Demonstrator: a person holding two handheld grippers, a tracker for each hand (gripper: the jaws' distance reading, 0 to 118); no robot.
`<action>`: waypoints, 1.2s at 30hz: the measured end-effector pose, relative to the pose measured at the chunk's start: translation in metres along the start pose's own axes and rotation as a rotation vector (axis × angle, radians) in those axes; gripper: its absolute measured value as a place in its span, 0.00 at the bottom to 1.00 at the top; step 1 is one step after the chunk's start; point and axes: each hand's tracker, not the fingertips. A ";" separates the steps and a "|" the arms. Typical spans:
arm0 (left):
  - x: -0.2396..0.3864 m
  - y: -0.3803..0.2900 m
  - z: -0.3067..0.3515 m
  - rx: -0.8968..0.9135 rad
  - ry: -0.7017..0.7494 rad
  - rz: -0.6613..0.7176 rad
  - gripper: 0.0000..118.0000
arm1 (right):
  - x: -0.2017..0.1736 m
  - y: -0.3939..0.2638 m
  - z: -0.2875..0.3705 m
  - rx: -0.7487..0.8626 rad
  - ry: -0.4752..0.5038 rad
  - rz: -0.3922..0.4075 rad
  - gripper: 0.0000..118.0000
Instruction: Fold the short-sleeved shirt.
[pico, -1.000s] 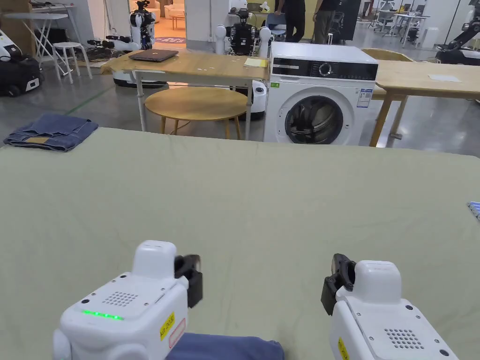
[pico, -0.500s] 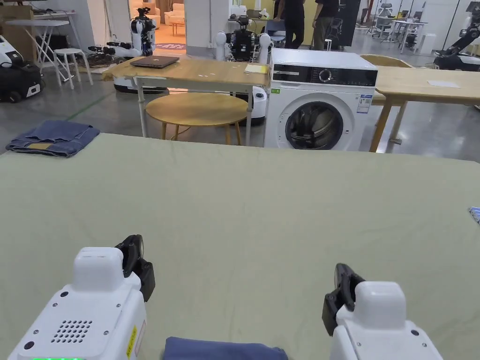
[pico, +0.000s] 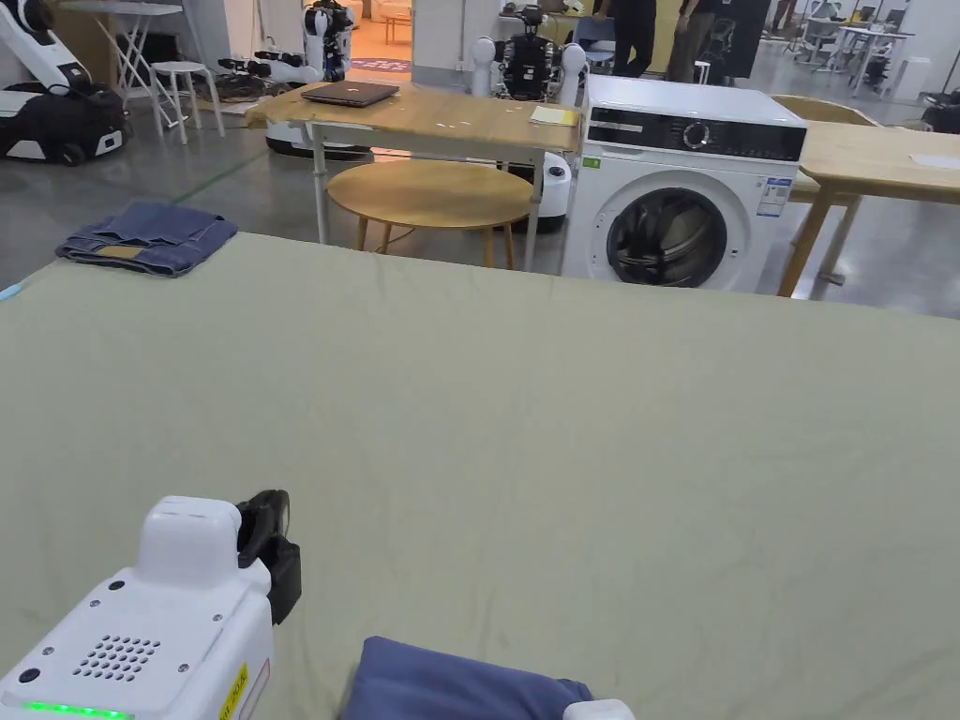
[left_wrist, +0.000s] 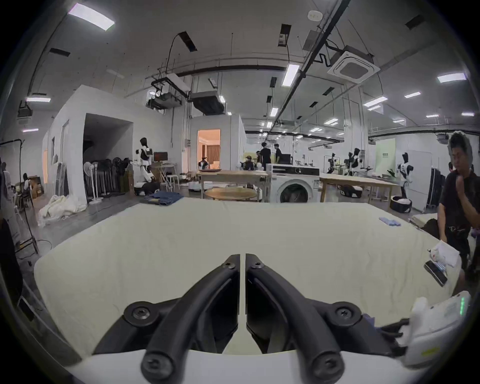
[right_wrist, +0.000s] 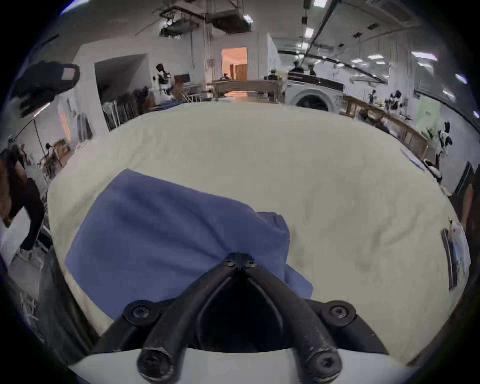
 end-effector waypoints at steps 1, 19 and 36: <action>-0.004 -0.003 -0.001 -0.049 -0.037 0.011 0.00 | -0.001 0.003 0.002 0.000 -0.002 0.002 0.00; -0.107 -0.079 -0.065 -0.675 -0.661 0.650 0.71 | 0.007 0.000 0.005 -0.002 0.033 0.000 0.00; -0.045 -0.147 -0.127 -0.881 -0.990 0.872 0.34 | 0.007 0.000 0.006 -0.004 0.034 -0.013 0.00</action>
